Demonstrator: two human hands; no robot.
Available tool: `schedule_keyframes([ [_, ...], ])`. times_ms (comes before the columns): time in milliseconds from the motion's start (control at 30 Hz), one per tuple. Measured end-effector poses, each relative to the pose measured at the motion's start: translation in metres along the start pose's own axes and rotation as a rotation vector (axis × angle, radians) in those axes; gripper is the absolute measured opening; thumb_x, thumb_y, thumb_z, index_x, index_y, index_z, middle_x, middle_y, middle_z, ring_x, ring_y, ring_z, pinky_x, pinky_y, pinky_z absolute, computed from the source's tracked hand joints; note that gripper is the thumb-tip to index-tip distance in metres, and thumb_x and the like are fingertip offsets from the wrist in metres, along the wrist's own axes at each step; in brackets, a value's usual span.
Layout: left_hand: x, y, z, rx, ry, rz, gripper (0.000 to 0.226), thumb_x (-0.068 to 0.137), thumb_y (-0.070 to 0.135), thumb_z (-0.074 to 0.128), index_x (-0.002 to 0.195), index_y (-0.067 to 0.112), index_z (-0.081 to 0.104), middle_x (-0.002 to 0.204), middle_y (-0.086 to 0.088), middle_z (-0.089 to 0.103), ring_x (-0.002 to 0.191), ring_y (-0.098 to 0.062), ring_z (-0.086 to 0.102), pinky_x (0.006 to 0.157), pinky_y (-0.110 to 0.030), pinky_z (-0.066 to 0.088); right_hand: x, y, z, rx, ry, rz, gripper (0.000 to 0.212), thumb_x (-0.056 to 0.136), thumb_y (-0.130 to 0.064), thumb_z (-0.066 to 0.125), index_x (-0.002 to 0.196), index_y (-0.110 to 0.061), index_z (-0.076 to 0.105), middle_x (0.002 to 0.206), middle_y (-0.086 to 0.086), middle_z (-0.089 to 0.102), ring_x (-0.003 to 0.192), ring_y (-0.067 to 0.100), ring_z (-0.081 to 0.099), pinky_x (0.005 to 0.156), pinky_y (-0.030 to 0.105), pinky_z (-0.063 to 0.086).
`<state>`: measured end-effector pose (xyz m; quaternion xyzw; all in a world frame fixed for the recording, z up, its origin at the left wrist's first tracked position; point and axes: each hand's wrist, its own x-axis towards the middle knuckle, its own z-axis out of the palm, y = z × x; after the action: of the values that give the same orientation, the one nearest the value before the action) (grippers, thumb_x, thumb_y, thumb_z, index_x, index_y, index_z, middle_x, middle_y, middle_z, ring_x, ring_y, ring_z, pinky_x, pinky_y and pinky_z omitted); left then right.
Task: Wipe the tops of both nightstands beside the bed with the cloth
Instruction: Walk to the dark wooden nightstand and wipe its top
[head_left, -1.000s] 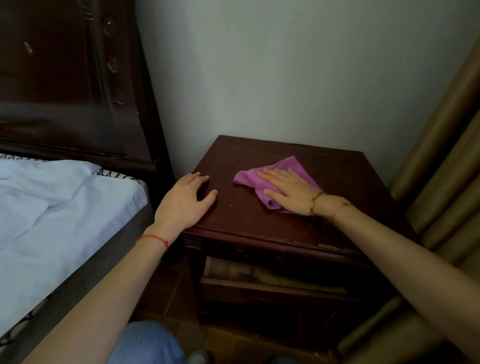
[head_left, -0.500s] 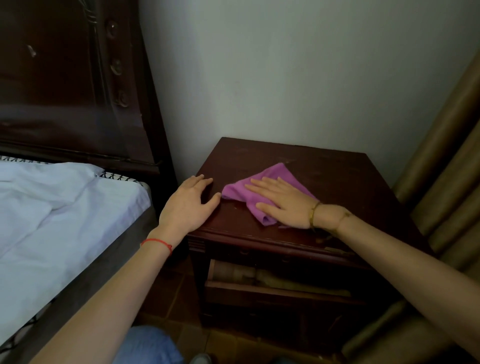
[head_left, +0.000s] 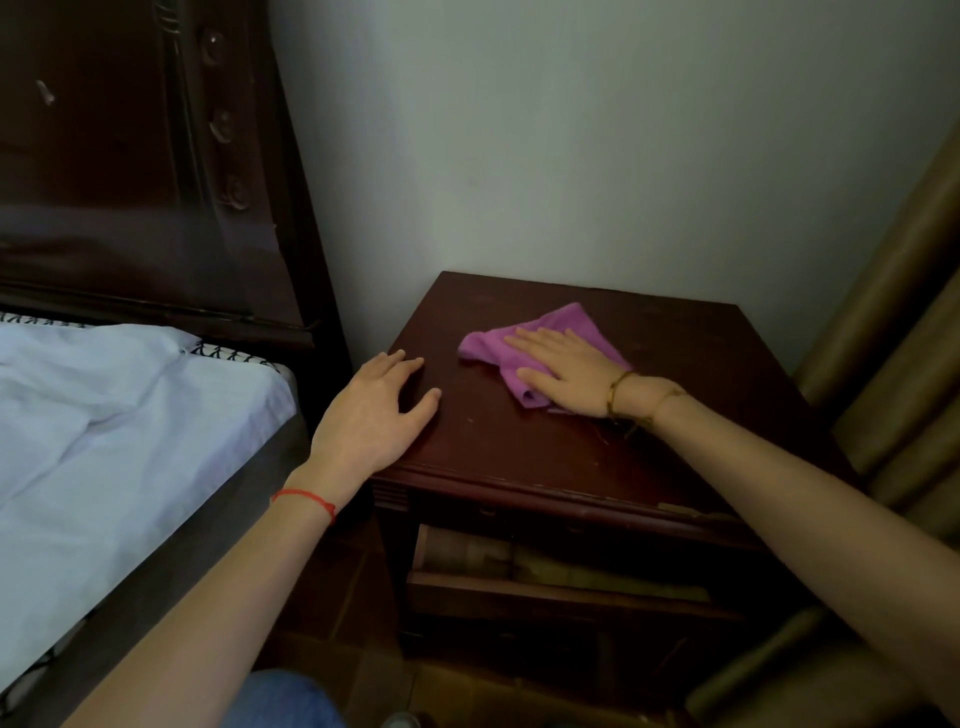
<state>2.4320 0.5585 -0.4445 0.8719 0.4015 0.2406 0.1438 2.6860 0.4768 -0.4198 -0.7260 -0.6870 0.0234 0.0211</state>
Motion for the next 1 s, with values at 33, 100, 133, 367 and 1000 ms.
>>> schedule_keyframes([
  [33, 0.000, 0.000, 0.000, -0.001, 0.001, 0.002, 0.057, 0.093, 0.052, 0.049, 0.144, 0.026, 0.045, 0.154, 0.004, 0.036, 0.145, -0.012, 0.022, 0.116, -0.030, 0.019, -0.006, -0.009, 0.003, 0.013, 0.007, -0.067, 0.058, 0.098, -0.054, 0.022, 0.150, -0.032, 0.011, 0.159, -0.009, 0.010, 0.145, 0.011, 0.008, 0.117, 0.034, -0.001],
  [100, 0.000, -0.001, 0.001, -0.003, 0.003, 0.005, 0.057, 0.093, 0.051, 0.049, 0.144, 0.025, 0.045, 0.154, 0.003, 0.036, 0.146, -0.012, 0.022, 0.117, -0.029, 0.018, -0.015, -0.014, 0.006, 0.045, 0.008, -0.151, 0.057, 0.097, -0.055, 0.023, 0.150, -0.035, 0.011, 0.158, -0.012, 0.009, 0.144, 0.007, 0.007, 0.119, 0.034, -0.001],
  [133, -0.001, -0.001, 0.001, -0.004, 0.006, 0.009, 0.057, 0.093, 0.051, 0.049, 0.144, 0.025, 0.045, 0.155, 0.003, 0.035, 0.146, -0.012, 0.021, 0.117, -0.029, 0.017, -0.016, -0.012, 0.004, 0.057, 0.005, -0.151, 0.057, 0.097, -0.054, 0.023, 0.150, -0.036, 0.011, 0.158, -0.012, 0.009, 0.144, 0.006, 0.007, 0.119, 0.034, 0.000],
  [367, -0.001, 0.000, 0.002, -0.008, 0.003, 0.013, 0.059, 0.092, 0.054, 0.047, 0.145, 0.028, 0.042, 0.155, 0.006, 0.033, 0.146, -0.009, 0.019, 0.117, -0.029, 0.018, 0.067, 0.060, -0.007, -0.013, 0.019, 0.211, 0.058, 0.099, -0.049, 0.026, 0.151, -0.024, 0.016, 0.158, 0.001, 0.015, 0.145, 0.020, 0.015, 0.119, 0.038, 0.006],
  [1000, 0.001, -0.003, 0.001, -0.029, 0.052, 0.015, 0.060, 0.089, 0.057, 0.048, 0.143, 0.032, 0.044, 0.154, 0.012, 0.034, 0.145, -0.004, 0.019, 0.115, -0.024, 0.016, 0.146, 0.054, -0.003, -0.058, -0.001, 0.170, 0.060, 0.099, -0.050, 0.024, 0.151, -0.023, 0.014, 0.159, 0.001, 0.013, 0.145, 0.020, 0.014, 0.119, 0.040, 0.009],
])
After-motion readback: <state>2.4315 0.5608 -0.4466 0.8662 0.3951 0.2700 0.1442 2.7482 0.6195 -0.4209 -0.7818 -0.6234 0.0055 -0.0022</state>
